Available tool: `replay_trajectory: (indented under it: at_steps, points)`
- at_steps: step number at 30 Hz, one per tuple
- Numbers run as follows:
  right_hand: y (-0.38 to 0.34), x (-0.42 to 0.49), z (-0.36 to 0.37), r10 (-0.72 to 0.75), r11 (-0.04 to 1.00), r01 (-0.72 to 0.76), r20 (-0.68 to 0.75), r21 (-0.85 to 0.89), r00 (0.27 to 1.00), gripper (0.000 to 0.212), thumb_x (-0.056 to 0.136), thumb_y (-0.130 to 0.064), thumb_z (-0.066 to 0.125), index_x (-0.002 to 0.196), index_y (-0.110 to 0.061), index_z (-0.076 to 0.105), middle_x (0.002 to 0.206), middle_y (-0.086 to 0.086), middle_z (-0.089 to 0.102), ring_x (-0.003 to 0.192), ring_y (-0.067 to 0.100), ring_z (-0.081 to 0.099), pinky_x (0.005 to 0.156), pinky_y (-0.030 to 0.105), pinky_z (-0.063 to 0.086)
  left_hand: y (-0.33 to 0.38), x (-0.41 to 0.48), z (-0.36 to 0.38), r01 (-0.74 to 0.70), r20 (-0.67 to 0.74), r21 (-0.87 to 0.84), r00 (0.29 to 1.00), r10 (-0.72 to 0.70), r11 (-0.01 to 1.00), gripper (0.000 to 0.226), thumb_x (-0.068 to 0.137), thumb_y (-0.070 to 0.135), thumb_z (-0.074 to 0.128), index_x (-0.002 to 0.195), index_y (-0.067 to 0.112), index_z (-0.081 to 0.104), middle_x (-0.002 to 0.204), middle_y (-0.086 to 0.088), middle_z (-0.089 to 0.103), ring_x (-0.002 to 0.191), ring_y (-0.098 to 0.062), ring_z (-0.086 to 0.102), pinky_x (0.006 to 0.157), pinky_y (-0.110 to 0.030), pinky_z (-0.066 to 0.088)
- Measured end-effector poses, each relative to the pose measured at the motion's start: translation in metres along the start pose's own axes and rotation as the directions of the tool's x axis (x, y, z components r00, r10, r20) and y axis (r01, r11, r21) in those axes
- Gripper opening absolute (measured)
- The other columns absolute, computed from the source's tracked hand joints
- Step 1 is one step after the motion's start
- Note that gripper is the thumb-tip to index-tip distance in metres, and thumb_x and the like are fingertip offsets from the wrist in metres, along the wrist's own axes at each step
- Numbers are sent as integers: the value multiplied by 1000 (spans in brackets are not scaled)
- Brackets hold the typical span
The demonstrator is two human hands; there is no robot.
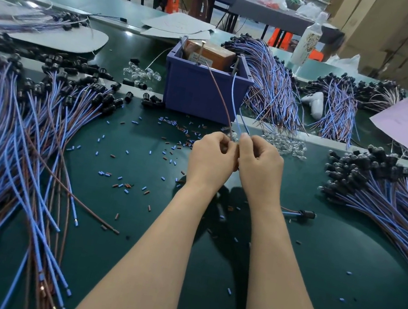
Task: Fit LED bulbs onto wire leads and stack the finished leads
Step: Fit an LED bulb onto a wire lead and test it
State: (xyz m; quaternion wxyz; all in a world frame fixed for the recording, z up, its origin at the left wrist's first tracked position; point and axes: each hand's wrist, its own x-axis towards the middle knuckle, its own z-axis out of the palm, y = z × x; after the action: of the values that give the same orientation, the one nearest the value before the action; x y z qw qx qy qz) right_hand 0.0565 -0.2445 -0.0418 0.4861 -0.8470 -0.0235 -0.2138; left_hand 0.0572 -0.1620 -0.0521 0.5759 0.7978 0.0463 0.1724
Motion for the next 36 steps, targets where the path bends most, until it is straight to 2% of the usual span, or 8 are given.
replay_trajectory:
  at_steps: [3,8,11,14,17,22,27,36]
  points:
    - [1,0,0,-22,1000,21,6,7,1000,47,95,-24,50,49,-19,41,43,-6,43,47,5,38,49,16,30,0,1,1,7,-6,-30,1000,-7,1000,15,90,20,55,76,17,59,69,6,64,67,-11,62,64,-21,47]
    - [0,-1,1,-47,998,47,16,36,999,28,95,-22,51,70,-22,62,55,-7,55,51,7,43,53,20,33,2,8,-5,94,-34,-489,991,-127,867,14,93,2,47,88,13,55,75,0,64,68,-6,62,73,-20,53]
    - [-2,-2,2,-68,997,68,7,28,998,16,94,-17,52,82,-24,60,58,-6,54,49,6,43,52,16,34,0,10,-7,41,-93,-459,991,-94,888,13,98,7,44,97,7,57,73,3,63,66,-2,61,69,-13,51]
    - [-4,-2,6,-42,999,42,-54,7,998,13,93,-10,50,90,-12,63,63,-7,55,57,6,48,57,20,34,-1,11,-5,22,-94,-431,993,-69,902,11,97,9,47,103,7,55,71,2,64,70,-8,62,77,-22,52]
    - [-6,-2,9,-15,1000,16,-73,17,997,23,93,-8,46,110,-6,62,77,1,60,69,17,50,69,28,39,-3,11,-3,-6,-102,-382,994,-36,924,18,97,9,47,114,8,52,68,6,64,66,0,61,71,-13,47]
    - [-10,-5,11,-71,997,71,-61,6,996,28,97,-12,47,121,-6,62,101,8,70,82,13,58,79,21,42,-4,11,-4,-14,-114,-366,993,-29,931,24,97,10,48,120,9,53,68,7,65,67,0,62,67,-10,46]
    - [-8,-5,12,-84,996,85,-23,35,996,28,97,-11,47,120,-9,62,82,-5,58,59,-5,44,70,18,38,-4,12,-4,-42,-126,-348,992,-3,937,23,96,8,48,118,10,55,69,6,64,61,4,61,61,-6,45]
    - [-6,-5,13,-84,996,85,-44,34,996,27,96,-10,49,118,-10,64,66,-22,43,53,-12,46,59,4,32,-7,16,-7,-39,-132,-333,991,-6,942,22,96,10,47,117,13,54,68,7,65,65,-3,61,67,-16,47]
